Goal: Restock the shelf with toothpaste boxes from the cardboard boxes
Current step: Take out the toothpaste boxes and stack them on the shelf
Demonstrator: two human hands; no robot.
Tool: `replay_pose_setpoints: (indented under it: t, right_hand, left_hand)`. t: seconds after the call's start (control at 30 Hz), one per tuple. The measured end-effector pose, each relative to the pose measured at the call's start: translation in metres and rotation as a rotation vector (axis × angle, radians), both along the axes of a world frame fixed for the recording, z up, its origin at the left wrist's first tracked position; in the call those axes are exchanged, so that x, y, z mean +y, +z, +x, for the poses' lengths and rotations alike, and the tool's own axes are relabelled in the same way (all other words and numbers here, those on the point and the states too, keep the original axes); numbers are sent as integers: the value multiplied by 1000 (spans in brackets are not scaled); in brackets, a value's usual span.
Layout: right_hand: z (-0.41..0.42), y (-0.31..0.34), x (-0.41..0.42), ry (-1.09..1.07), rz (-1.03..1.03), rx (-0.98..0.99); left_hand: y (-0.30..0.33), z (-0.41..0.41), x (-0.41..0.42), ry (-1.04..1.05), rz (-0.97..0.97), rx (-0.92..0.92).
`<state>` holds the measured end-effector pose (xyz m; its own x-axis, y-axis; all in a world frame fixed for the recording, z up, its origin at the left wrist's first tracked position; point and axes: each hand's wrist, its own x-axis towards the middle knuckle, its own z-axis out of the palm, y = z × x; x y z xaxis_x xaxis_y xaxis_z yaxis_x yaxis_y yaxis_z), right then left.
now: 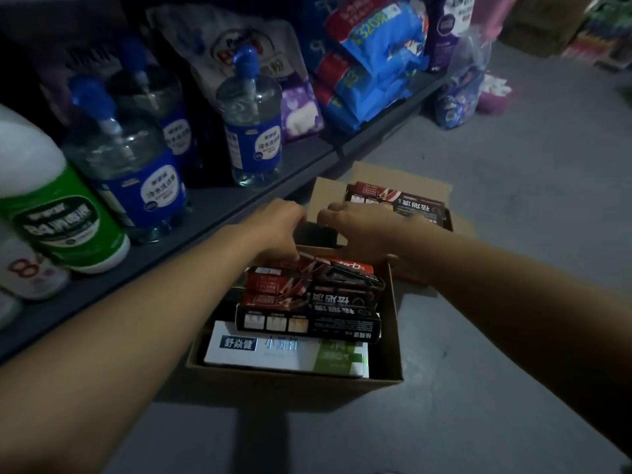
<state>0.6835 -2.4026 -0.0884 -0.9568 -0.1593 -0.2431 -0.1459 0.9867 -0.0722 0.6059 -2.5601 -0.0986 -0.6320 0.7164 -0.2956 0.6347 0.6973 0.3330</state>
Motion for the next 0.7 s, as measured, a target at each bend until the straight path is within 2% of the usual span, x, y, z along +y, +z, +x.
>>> replay_pose_setpoints:
  t: [0.3, 0.4, 0.53, 0.7]
  right_hand:
    - [-4, -33, 12, -27, 16, -207]
    - [-12, -44, 10, -48, -28, -247]
    - [-21, -55, 5, -97, -93, -396]
    - [-29, -57, 5, -75, -90, -468]
  left_hand:
    - [-28, -8, -2, -17, -25, -23]
    - [-31, -11, 0, -10, -26, -29]
    - [-33, -14, 2, 2, -26, -37]
    - [-36, -22, -6, 22, -16, -59]
